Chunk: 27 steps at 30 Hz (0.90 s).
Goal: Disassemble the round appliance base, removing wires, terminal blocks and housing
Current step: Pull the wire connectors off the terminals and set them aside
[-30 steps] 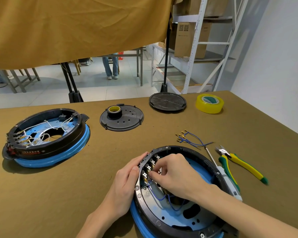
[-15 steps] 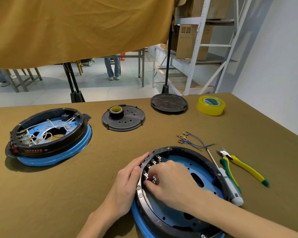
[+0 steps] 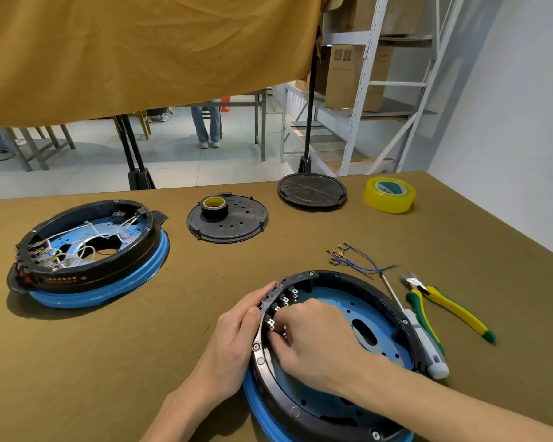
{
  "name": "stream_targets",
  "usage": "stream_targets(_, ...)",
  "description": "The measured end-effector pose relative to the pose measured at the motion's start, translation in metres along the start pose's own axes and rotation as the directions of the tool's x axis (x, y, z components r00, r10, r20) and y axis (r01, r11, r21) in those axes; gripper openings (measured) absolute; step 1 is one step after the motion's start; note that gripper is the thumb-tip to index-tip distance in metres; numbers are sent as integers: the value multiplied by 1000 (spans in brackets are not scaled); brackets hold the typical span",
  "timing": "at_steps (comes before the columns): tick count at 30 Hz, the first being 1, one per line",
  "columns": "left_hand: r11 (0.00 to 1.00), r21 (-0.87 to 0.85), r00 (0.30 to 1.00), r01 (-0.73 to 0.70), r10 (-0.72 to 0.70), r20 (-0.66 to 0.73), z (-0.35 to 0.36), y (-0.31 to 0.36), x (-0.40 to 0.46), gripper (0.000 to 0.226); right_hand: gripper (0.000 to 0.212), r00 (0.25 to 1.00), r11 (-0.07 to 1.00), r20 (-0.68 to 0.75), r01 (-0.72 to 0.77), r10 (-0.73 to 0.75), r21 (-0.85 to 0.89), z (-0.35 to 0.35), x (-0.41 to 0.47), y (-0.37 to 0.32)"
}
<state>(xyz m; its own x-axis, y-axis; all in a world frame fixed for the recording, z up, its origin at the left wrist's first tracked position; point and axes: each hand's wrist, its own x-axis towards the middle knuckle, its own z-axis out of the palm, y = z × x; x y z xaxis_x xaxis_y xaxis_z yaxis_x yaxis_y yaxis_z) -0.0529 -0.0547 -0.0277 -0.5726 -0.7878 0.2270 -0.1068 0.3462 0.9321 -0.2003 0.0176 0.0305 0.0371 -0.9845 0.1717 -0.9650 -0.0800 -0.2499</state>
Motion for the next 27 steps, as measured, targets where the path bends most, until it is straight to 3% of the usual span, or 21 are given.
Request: stream_targets(27, 1000, 0, 1000, -4, 4, 7, -1, -1, 0, 54, 29, 1000, 1000, -3, 17, -17, 19, -4, -1, 1)
